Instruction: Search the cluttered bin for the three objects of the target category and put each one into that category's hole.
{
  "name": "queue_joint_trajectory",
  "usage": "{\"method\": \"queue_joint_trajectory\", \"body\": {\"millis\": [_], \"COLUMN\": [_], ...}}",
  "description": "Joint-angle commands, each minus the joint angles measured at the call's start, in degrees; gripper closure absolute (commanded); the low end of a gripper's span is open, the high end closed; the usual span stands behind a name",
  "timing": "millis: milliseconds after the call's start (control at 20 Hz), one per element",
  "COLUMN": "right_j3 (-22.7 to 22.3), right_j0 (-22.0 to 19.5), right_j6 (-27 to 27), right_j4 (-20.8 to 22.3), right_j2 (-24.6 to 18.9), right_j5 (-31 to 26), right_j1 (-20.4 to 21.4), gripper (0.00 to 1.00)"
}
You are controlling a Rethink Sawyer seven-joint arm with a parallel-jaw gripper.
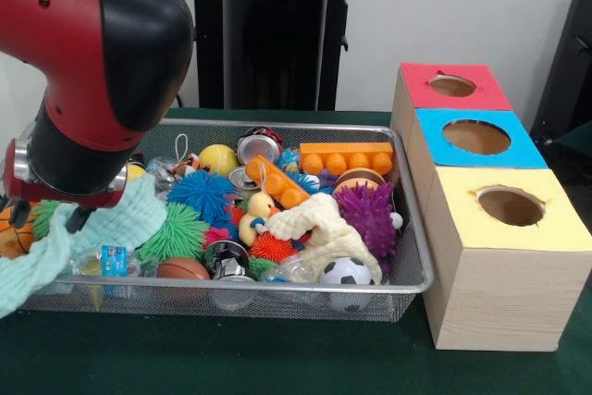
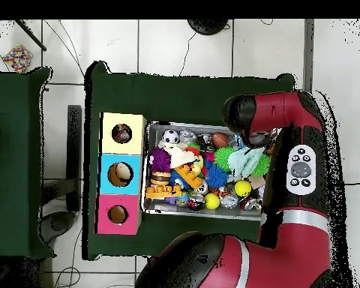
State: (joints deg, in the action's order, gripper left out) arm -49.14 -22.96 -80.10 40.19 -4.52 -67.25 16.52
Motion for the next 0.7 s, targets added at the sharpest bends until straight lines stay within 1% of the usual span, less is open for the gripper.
{"method": "queue_joint_trajectory", "body": {"millis": [50,200,350,450,500,700], "right_j3": [-1.6,-3.1,-3.6,-3.4,-3.5,-3.6], "right_j0": [-1.1,-1.7,-2.1,-1.9,-2.1,-3.1], "right_j6": [10.7,10.6,9.2,9.1,8.9,9.1], "right_j4": [-0.5,-1.5,-2.6,-3.1,-3.7,-5.2], "right_j2": [-2.3,-3.3,-3.9,-3.7,-3.7,-4.5], "right_j5": [-4.8,-2.8,-1.7,-3.1,-3.4,-3.7], "right_j1": [-1.4,-0.7,-0.6,-0.7,-0.7,-0.7], "gripper": [0.0,0.0,0.0,0.0,1.0,1.0]}}
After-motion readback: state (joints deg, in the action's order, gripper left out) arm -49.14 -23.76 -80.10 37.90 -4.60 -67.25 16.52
